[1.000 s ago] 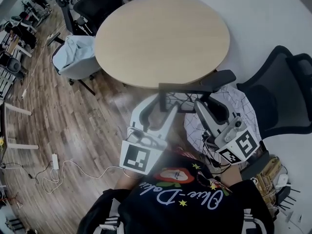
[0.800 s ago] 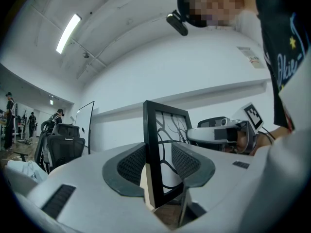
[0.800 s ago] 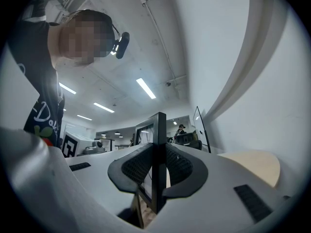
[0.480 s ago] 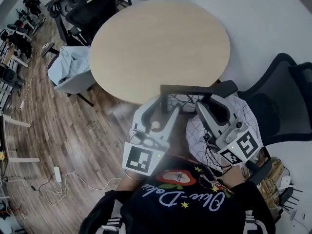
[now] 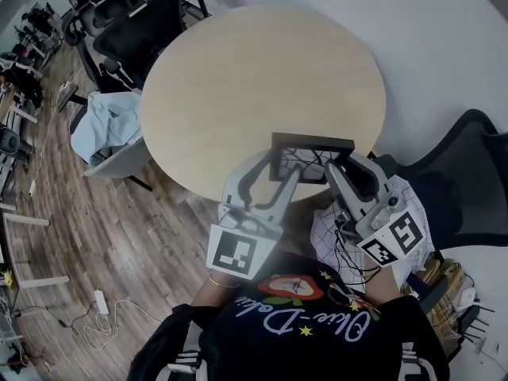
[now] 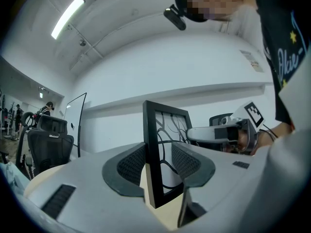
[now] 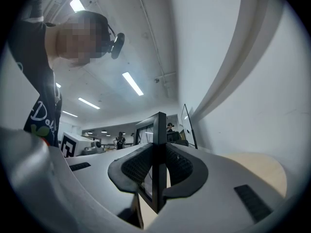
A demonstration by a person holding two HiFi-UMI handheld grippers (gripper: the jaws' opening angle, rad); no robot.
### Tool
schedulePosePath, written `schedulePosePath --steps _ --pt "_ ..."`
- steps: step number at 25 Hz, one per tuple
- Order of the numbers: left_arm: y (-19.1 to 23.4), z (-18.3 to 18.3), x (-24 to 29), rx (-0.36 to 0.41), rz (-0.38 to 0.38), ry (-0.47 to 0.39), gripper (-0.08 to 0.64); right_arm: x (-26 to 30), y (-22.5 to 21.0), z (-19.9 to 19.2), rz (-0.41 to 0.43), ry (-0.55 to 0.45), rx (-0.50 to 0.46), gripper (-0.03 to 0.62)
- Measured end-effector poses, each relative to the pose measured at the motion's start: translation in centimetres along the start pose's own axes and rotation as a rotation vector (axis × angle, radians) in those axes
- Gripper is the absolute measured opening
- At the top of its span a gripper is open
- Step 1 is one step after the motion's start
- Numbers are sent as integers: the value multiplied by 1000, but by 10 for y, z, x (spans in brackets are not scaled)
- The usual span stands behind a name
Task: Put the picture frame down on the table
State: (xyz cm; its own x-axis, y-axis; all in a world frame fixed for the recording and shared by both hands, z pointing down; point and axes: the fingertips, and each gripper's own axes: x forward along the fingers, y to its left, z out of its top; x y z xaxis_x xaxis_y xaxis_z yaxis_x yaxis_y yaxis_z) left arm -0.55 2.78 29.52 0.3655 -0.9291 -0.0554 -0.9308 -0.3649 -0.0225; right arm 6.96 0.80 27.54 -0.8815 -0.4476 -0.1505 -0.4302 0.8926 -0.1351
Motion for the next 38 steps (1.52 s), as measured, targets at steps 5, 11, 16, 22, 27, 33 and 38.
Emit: schedulePosePath --steps 5,11,16,22,27,33,38 --pt "41 -8 22 0 -22 7 167 40 -19 -12 -41 9 5 64" --pt "88 -16 55 -1 -63 19 169 87 -46 -22 -100 18 13 64" --pt "115 -25 80 -17 -87 33 169 114 -69 -30 -133 18 22 64" --pt "121 -34 95 -11 -106 51 169 120 -83 -37 -153 30 27 64" --pt "120 -41 96 -29 -104 60 169 118 -85 -45 -164 50 40 64" --pt "116 -59 99 -55 -92 91 169 114 -94 -59 -167 88 58 64" --pt "106 -72 112 -63 -85 110 169 105 -110 -68 -176 115 78 64"
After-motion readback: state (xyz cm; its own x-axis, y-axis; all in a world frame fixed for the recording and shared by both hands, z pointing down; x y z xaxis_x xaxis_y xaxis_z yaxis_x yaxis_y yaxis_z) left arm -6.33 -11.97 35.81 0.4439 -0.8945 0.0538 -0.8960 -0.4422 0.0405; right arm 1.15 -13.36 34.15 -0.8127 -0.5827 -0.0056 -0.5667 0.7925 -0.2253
